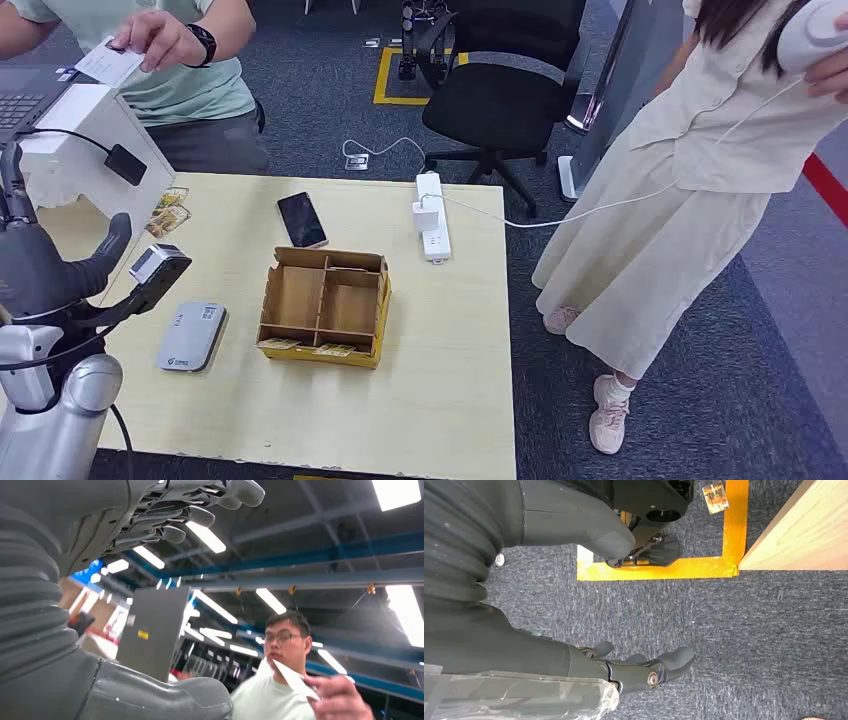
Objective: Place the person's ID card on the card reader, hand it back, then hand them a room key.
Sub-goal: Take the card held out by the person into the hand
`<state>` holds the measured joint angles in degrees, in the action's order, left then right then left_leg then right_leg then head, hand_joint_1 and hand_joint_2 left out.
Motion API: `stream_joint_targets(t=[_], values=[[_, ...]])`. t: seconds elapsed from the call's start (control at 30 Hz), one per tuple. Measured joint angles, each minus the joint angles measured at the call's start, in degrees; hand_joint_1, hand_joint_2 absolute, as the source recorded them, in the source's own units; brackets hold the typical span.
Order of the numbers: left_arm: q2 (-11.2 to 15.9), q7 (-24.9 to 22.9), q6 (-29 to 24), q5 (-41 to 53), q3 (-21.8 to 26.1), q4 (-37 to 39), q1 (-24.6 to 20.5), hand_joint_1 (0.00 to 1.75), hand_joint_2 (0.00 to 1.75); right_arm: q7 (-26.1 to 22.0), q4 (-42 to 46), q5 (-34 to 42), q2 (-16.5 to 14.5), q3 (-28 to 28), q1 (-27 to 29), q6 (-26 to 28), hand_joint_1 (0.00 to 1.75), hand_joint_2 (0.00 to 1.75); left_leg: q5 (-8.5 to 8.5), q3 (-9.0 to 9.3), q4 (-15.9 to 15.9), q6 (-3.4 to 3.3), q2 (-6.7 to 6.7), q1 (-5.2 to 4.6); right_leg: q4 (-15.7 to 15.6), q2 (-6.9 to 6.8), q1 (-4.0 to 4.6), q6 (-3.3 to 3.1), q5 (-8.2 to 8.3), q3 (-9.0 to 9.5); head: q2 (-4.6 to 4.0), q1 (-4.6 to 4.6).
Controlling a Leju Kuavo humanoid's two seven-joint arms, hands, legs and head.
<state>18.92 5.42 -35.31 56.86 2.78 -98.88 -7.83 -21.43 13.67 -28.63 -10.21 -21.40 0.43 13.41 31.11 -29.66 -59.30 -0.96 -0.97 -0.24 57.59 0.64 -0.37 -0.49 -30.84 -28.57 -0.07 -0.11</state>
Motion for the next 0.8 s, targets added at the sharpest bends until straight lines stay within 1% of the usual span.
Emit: stream_joint_targets(t=[0.2,0.47,0.63,0.8], values=[[0.22,-3.24,-1.87,8.45,0.0,0.32,1.03,0.0,1.75,-0.04,-0.23,-0.11,0.0,-0.13,-0.03,-0.12,0.0,1.75,0.0,-0.01,0.0,0.0,-0.01,0.0,0.0,-0.01,0.0,0.0,0.0,0.0,0.01,0.01],[1.32,-8.21,-1.73,22.88,-0.08,2.65,1.55,0.0,1.75,-0.22,-0.4,-0.37,0.0,-0.35,-0.12,-0.33,0.0,1.75,0.0,0.01,0.0,0.0,0.0,0.0,0.0,0.0,0.0,0.0,0.0,-0.02,0.0,0.01],[1.92,-9.66,0.05,23.82,-0.85,5.23,0.89,0.0,1.75,-0.23,-0.53,-0.26,0.0,-0.45,-0.19,-0.36,0.0,1.75,0.0,0.01,0.0,0.0,0.0,0.0,0.0,0.0,0.0,0.0,0.0,-0.03,0.01,0.0],[2.33,-10.17,2.01,21.78,-1.8,7.1,-0.21,0.0,1.75,-0.23,-0.55,-0.15,0.0,-0.54,-0.25,-0.38,0.0,1.75,0.0,0.0,0.0,0.0,0.01,0.0,0.0,0.01,0.0,0.0,0.0,-0.03,0.01,0.01]])
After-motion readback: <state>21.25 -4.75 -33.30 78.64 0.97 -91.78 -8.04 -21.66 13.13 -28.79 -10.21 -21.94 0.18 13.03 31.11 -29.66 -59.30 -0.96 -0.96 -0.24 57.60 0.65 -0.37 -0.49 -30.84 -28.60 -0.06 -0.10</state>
